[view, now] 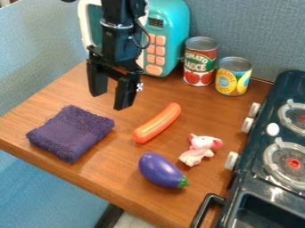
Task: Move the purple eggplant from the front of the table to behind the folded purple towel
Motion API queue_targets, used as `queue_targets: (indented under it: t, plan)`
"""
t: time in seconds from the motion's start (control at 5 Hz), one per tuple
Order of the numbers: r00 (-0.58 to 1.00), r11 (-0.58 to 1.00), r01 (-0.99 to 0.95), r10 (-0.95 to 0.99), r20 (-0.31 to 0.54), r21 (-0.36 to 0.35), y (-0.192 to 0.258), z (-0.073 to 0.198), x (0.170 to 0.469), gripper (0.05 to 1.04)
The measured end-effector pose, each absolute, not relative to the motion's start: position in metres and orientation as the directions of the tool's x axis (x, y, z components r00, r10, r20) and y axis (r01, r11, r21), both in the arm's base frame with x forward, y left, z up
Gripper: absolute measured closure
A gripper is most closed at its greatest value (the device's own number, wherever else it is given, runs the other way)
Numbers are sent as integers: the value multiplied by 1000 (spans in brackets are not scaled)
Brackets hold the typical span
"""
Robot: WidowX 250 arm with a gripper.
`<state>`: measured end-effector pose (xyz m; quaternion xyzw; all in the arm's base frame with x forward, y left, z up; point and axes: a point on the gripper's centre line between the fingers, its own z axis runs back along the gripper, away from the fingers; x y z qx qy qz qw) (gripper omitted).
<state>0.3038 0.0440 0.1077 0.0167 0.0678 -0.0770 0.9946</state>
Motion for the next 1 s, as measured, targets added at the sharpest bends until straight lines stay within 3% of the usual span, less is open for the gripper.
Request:
queue_targets:
  t: [0.2, 0.4, 0.6, 1.0]
  plan:
    - [974, 987, 161, -156, -164, 15, 43, 100, 301, 87]
    - [944, 958, 286, -282, -174, -4, 29, 95, 293, 87]
    - [903, 910, 414, -412, -123, -7, 9, 108, 278, 87]
    - [724, 737, 674, -672, -155, -53, -14, 94, 250, 87]
